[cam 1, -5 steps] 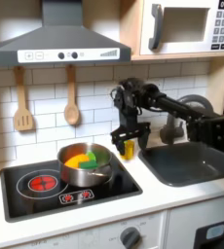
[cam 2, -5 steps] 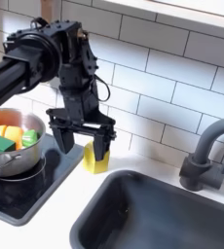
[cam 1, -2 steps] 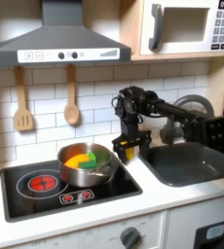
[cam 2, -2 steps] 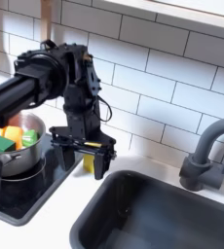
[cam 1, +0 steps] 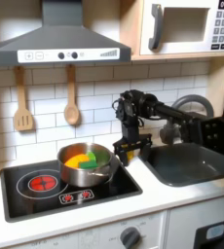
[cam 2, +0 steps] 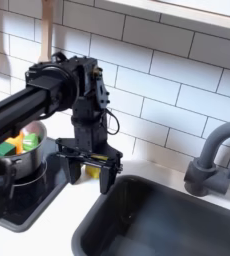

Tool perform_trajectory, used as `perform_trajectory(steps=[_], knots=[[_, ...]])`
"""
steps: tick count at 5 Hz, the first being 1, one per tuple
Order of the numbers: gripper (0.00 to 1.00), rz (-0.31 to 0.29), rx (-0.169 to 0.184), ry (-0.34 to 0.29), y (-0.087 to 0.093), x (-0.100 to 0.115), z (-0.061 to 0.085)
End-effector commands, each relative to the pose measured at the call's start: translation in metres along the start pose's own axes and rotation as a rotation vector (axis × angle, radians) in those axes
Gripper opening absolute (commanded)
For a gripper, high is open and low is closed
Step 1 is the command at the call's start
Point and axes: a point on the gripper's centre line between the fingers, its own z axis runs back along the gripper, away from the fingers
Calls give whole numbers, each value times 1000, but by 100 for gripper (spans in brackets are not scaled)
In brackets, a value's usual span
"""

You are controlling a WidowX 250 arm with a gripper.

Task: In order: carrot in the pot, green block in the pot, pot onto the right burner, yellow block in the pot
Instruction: 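Put the yellow block in the pot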

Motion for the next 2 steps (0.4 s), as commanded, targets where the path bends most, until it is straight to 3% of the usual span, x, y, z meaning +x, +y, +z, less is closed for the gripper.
perform_trajectory(steps=[1,2], knots=[[100,-1,7,-18,3,5,2],[100,-1,16,-20,4,6,1]])
